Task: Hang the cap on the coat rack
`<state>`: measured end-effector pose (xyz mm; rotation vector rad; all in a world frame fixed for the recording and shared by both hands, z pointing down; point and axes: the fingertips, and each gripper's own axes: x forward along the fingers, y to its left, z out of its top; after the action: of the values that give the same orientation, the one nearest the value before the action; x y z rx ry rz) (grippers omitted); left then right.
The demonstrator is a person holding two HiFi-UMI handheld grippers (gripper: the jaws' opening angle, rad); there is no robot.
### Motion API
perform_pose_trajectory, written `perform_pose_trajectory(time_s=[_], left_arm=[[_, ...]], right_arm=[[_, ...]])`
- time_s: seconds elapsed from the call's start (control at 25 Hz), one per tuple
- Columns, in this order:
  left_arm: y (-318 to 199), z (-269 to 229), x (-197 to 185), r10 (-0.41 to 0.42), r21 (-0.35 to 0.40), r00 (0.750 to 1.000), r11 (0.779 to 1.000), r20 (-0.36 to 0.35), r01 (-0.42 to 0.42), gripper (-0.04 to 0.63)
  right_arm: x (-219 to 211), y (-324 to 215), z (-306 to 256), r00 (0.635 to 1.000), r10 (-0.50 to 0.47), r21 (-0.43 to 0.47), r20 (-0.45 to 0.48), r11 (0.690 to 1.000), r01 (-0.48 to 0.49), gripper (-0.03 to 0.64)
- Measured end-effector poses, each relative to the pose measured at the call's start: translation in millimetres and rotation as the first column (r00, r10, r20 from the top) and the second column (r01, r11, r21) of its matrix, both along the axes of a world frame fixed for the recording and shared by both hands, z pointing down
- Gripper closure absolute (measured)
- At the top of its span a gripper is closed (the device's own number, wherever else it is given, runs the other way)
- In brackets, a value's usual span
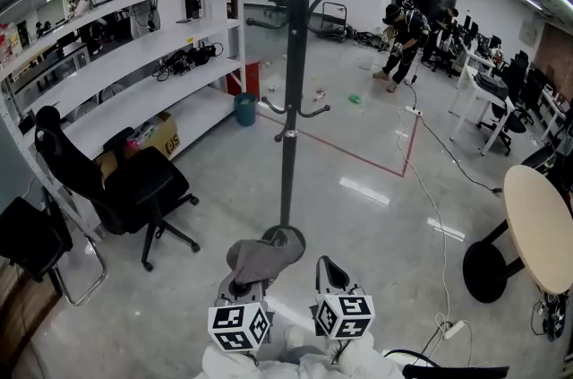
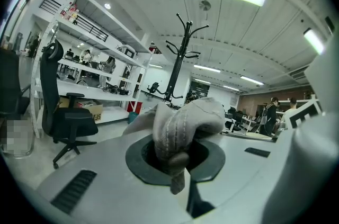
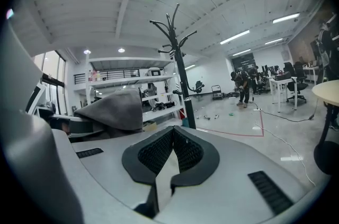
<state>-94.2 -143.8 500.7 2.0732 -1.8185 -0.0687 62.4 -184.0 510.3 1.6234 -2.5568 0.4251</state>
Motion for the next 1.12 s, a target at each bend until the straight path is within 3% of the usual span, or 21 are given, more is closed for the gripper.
perform_pose_trajectory(time_s=[0.72,1.12], left_arm=[[-96,-4,6,-0.044,0.014,0.999,0.999,0.008,0.044,0.58],[-119,-2,22,-0.046,-0.007,0.999,0.999,0.015,0.047,0.58]], right_arm=[[-1,-102,-1,0.998,-0.068,0.005,-0.015,0.998,0.068,0.606],[9,-131,9,0.996,-0.084,-0.024,-0.011,0.996,0.083,0.606]])
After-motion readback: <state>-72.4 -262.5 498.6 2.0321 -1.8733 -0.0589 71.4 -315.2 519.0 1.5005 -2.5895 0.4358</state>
